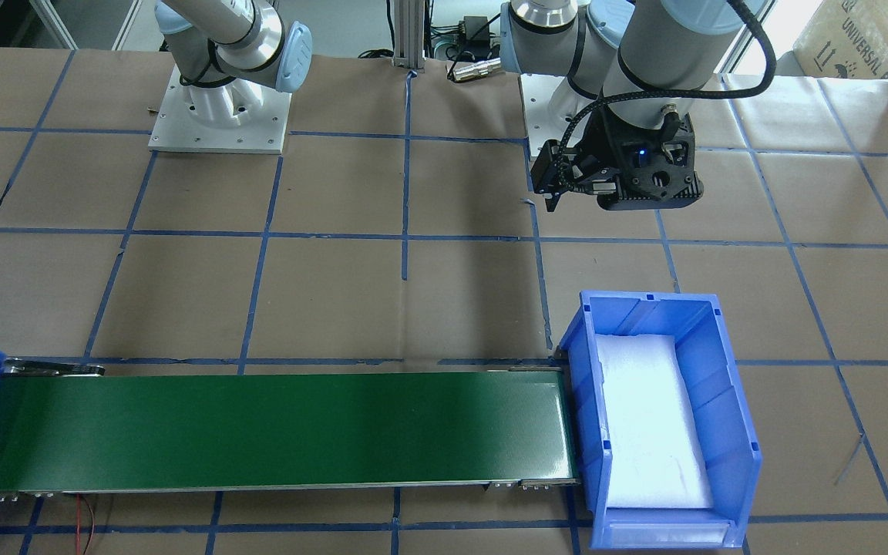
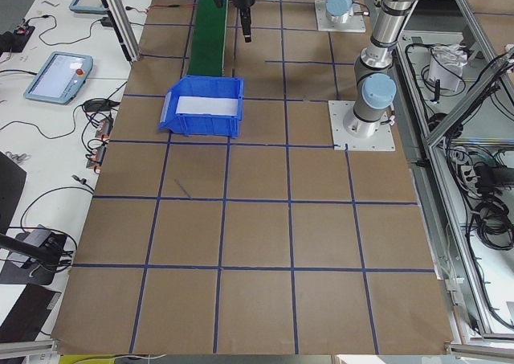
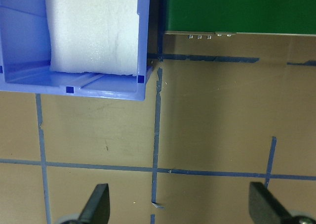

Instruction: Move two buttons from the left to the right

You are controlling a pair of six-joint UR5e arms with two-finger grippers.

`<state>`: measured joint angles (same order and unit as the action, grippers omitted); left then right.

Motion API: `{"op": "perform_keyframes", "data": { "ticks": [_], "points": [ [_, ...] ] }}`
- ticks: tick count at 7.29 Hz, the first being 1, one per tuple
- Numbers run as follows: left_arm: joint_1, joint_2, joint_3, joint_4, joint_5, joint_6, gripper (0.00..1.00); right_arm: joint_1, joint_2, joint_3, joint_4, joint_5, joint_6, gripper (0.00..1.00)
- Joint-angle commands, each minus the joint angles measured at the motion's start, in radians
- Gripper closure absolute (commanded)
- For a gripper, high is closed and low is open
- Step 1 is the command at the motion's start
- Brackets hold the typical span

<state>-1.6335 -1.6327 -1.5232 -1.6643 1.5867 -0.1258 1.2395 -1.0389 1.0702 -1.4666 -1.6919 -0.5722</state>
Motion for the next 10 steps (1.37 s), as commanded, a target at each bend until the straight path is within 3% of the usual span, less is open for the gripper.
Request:
{"op": "perform_keyframes", "data": {
  "ticks": [1,4,6,10],
  "points": [
    [0.001,0.008,-0.008,-0.002,0.001,0.000,0.00,0.133,-0.160,0.113,0.019,-0.009,0.189,0.00],
    [-0.002,0.002,-0.002,-0.002,0.001,0.000,0.00,0.328,-0.442,0.373,-0.029,0.024,0.392,0.00],
    [0.001,0.011,-0.015,0.000,0.001,0.001,0.00,0.357,-0.472,0.379,-0.032,0.134,0.596,0.00],
    [0.000,0.002,-0.002,-0.002,0.001,0.000,0.00,0.365,-0.397,0.280,-0.009,0.086,0.618,0.00]
  ]
}}
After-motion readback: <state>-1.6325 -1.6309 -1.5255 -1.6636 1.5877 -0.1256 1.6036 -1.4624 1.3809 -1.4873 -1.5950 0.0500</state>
